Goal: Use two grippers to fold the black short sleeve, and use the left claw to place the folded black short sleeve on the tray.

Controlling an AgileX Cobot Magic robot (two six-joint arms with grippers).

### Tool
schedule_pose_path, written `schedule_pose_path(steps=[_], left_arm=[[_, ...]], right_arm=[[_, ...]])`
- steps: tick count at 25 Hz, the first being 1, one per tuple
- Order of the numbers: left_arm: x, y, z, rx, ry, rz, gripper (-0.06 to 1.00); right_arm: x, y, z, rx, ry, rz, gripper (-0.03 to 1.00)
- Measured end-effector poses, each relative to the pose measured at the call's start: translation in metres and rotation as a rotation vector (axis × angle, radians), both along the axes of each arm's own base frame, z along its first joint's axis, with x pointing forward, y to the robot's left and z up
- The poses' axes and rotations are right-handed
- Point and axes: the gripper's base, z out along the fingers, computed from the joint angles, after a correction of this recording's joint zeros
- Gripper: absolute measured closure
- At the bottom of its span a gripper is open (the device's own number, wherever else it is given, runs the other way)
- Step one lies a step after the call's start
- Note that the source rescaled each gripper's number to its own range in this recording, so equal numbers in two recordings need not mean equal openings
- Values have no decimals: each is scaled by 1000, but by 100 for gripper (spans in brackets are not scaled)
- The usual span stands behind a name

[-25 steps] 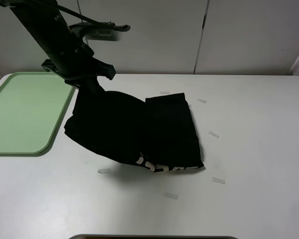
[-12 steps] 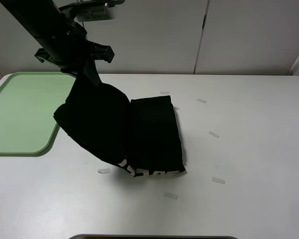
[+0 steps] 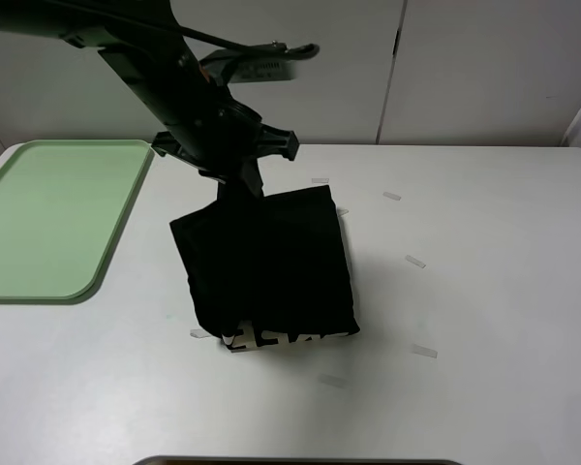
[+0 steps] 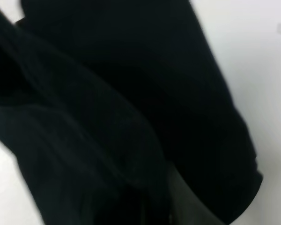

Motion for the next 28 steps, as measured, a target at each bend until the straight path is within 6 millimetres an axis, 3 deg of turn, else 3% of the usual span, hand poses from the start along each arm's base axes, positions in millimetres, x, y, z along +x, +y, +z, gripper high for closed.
schedule_pose_path(steps=[8,23,26,28], left_arm=[[2,-28,-24,-72,-17,20,93],[10,-38,-43,-115,-47,61,92],[11,-38,-42,-120,-55,63,85],[11,-38,-42,-121,-57,64,72]], right_arm=[[0,0,0,0,0,0,-3],[0,0,0,1,0,1,-3],[0,0,0,1,0,1,-3],[0,0,0,1,0,1,-3]])
